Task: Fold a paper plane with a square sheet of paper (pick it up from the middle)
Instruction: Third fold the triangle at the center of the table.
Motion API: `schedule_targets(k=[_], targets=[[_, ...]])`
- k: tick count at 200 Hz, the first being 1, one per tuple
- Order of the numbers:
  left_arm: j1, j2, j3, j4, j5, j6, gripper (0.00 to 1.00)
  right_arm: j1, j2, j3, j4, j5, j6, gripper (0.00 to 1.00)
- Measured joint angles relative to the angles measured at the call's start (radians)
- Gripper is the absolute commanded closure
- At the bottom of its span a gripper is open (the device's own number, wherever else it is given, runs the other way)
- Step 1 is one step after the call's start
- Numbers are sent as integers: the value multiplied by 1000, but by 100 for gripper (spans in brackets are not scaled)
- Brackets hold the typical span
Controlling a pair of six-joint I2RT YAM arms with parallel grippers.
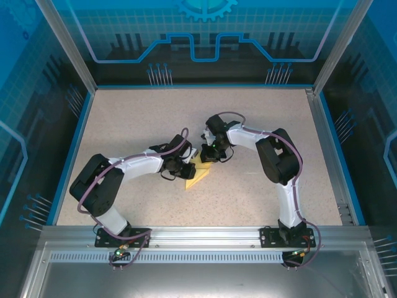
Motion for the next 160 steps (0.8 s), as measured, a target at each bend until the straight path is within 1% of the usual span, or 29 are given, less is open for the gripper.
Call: schedule_targets(k=[160], targets=[[12, 50, 21, 3, 0, 19, 84, 0, 3, 5, -6, 0, -3, 87]])
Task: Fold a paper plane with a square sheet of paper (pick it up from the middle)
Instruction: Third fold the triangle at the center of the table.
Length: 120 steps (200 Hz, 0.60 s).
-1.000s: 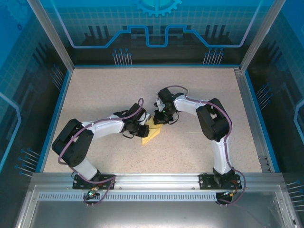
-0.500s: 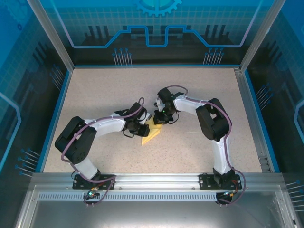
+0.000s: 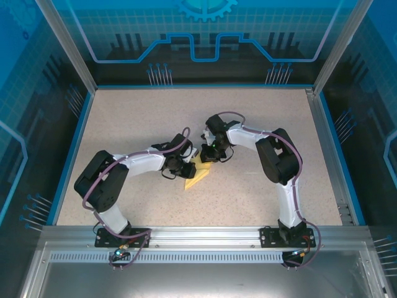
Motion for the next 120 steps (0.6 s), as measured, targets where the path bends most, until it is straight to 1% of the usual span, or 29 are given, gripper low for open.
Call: schedule_targets(k=[46, 120], targets=[[3, 8, 0, 0, 0, 6, 84, 0, 0, 0, 0, 0, 0, 88], [6, 29, 5, 2, 5, 6, 84, -2, -14, -21, 28, -17, 26, 84]])
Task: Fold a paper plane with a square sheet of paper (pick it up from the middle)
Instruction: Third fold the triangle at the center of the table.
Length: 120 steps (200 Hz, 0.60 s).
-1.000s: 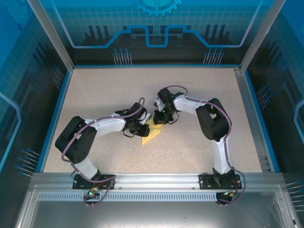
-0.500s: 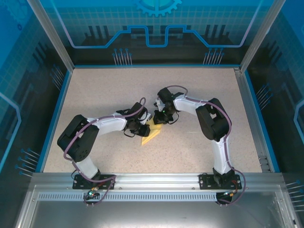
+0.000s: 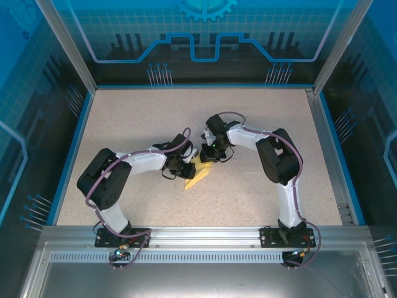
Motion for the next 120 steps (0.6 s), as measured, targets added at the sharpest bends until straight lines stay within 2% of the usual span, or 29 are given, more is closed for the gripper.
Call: schedule_targets(k=[73, 120], targets=[[1, 5, 1, 7, 26, 16, 84, -22, -152, -119, 90, -56, 64, 81], [1, 6, 2, 8, 36, 22, 84, -22, -90, -73, 77, -56, 57, 83]])
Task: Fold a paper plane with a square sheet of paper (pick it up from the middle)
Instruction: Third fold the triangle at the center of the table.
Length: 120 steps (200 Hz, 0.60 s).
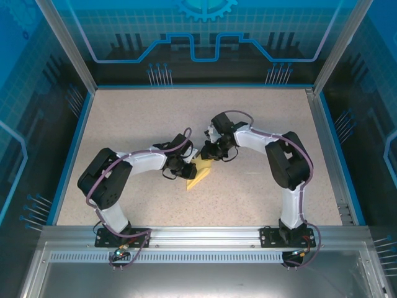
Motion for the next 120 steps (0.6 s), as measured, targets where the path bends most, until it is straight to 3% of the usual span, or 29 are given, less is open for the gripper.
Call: schedule_targets(k=[58, 120], targets=[[0, 0, 5, -1, 4, 1, 83, 3, 113, 106, -84, 52, -67, 86], [0, 0, 30, -1, 11, 1, 83, 4, 121, 119, -106, 60, -113, 86]])
